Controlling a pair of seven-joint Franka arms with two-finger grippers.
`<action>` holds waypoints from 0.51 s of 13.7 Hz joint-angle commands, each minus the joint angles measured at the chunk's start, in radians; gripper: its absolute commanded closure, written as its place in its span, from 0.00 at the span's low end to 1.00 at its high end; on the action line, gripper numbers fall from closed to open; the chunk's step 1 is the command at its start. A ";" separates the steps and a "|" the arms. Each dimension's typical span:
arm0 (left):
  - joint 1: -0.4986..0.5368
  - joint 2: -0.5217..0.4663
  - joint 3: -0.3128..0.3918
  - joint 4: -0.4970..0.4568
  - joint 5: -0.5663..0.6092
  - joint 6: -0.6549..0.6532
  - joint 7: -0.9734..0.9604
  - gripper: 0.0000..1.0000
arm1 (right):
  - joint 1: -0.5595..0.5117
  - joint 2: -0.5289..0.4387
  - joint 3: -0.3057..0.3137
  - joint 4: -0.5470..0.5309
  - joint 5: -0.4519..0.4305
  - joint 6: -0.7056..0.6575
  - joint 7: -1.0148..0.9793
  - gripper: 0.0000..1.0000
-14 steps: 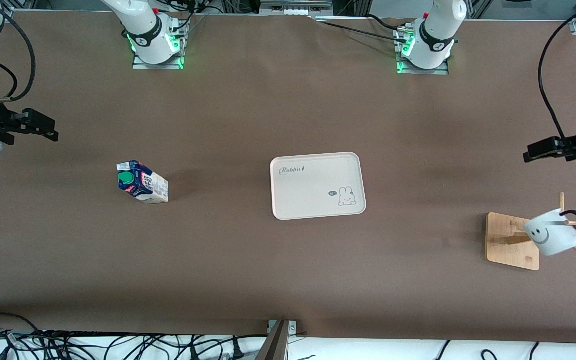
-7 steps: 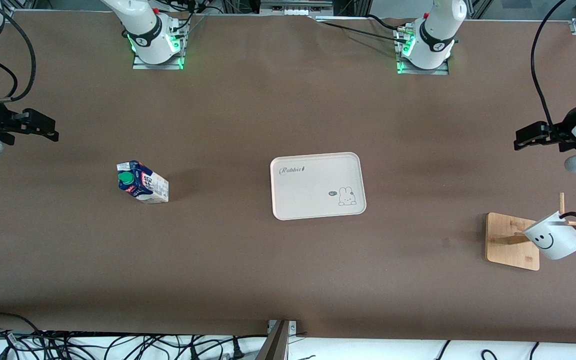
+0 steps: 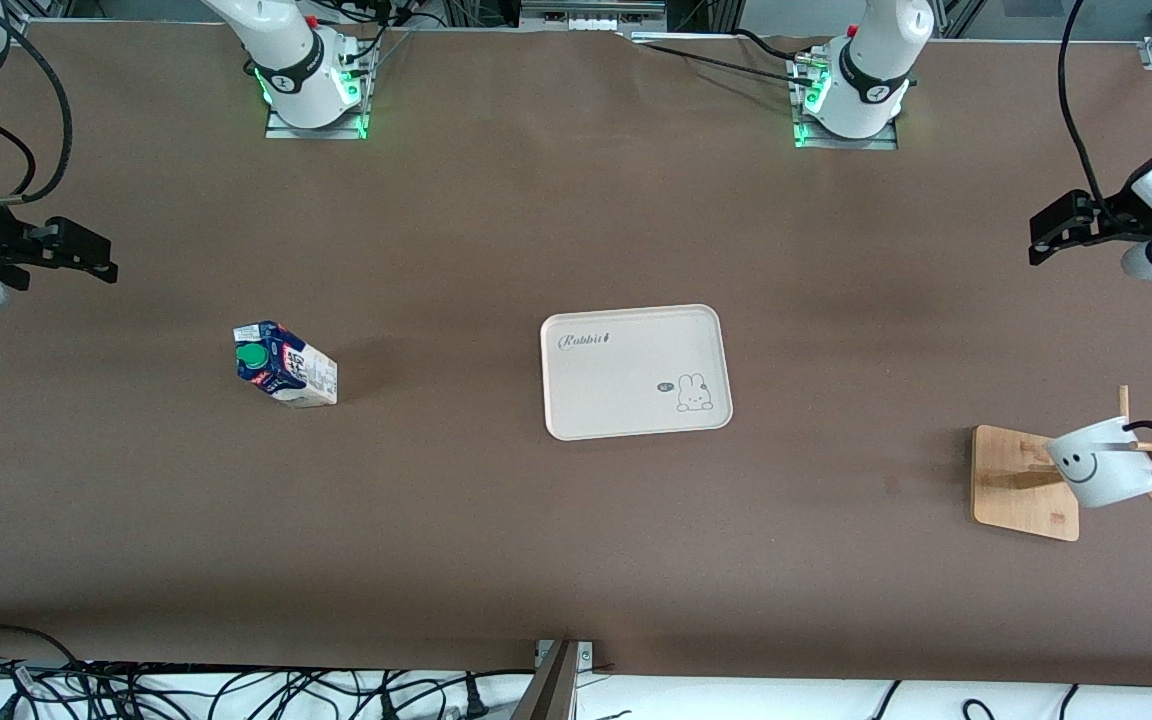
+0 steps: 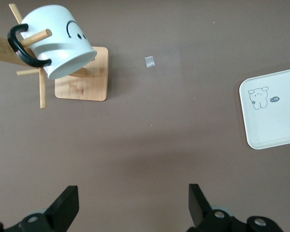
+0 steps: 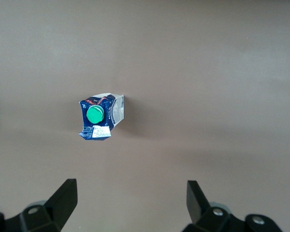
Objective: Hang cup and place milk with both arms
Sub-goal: 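Open the left gripper and draw it back from the hung mug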
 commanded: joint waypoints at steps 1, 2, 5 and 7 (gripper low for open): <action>0.011 -0.014 -0.002 -0.028 -0.023 0.024 -0.008 0.00 | -0.006 -0.007 0.007 0.003 -0.004 -0.010 -0.009 0.00; 0.011 -0.014 -0.002 -0.028 -0.020 0.024 -0.008 0.00 | -0.006 -0.009 0.007 0.003 -0.006 -0.010 -0.009 0.00; 0.018 -0.011 -0.013 -0.021 -0.017 0.024 -0.004 0.00 | -0.006 -0.007 0.007 0.003 -0.004 -0.010 -0.009 0.00; 0.018 -0.009 -0.016 -0.018 -0.017 0.024 -0.007 0.00 | -0.006 -0.007 0.007 0.003 -0.004 -0.010 -0.009 0.00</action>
